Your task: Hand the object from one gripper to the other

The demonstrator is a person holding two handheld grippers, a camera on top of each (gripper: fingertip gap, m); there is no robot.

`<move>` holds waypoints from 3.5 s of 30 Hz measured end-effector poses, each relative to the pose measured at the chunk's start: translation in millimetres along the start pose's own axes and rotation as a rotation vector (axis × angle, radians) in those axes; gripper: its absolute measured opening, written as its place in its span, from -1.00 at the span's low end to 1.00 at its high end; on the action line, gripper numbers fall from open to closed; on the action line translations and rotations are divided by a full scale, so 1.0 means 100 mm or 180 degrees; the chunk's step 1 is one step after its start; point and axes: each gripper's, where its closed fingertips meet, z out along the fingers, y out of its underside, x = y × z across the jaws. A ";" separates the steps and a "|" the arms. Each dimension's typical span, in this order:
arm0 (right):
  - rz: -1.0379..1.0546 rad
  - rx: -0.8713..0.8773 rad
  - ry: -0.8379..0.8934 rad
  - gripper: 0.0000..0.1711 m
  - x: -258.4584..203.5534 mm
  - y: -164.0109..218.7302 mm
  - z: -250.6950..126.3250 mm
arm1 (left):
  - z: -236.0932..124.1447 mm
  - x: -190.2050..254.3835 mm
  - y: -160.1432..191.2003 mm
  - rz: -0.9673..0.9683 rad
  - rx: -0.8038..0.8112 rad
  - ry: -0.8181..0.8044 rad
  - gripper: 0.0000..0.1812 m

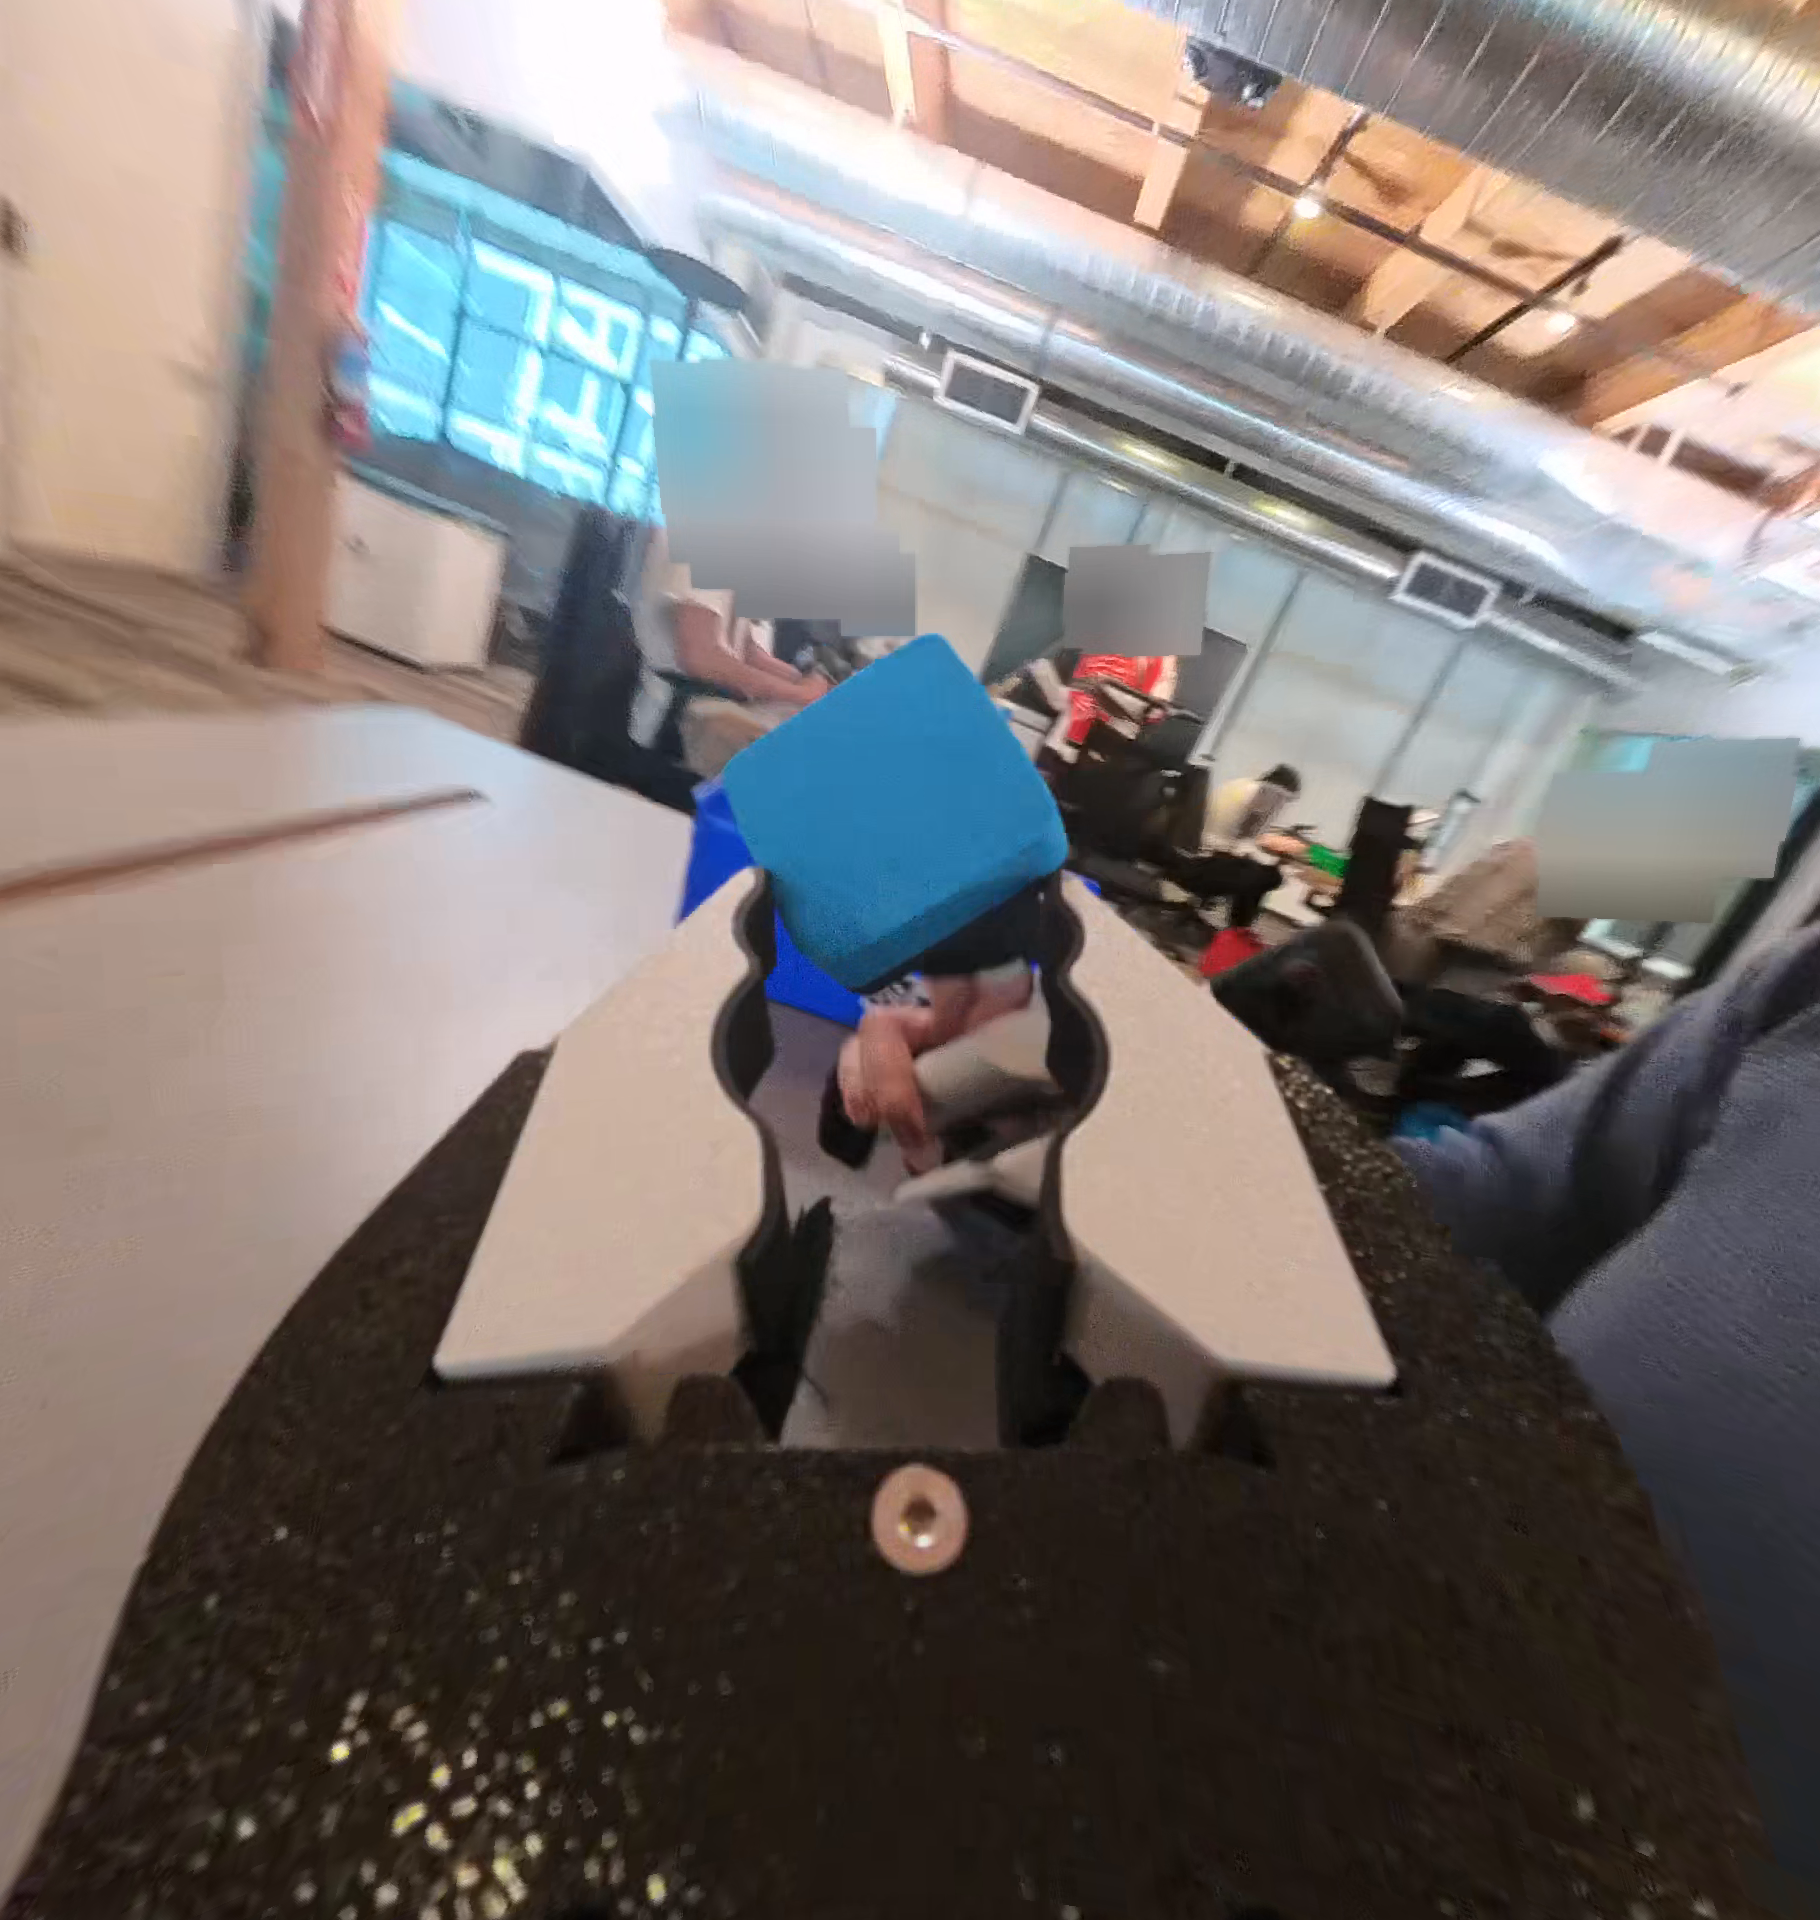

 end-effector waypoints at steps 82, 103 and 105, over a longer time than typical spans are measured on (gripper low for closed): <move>0.3866 -0.0941 -0.1884 -0.78 -0.34 0.28 -0.31 | -0.30 -0.40 0.47 0.2367 -0.0450 -0.0848 0.14; 0.6130 -0.1392 -0.2458 -0.76 -0.59 0.31 -0.43 | -0.12 0.03 0.82 0.6910 -0.0925 -0.1278 -0.68; 0.6140 -0.1385 -0.2445 -0.76 -0.58 0.31 -0.43 | -0.11 0.02 0.82 0.6926 -0.0931 -0.1296 -0.68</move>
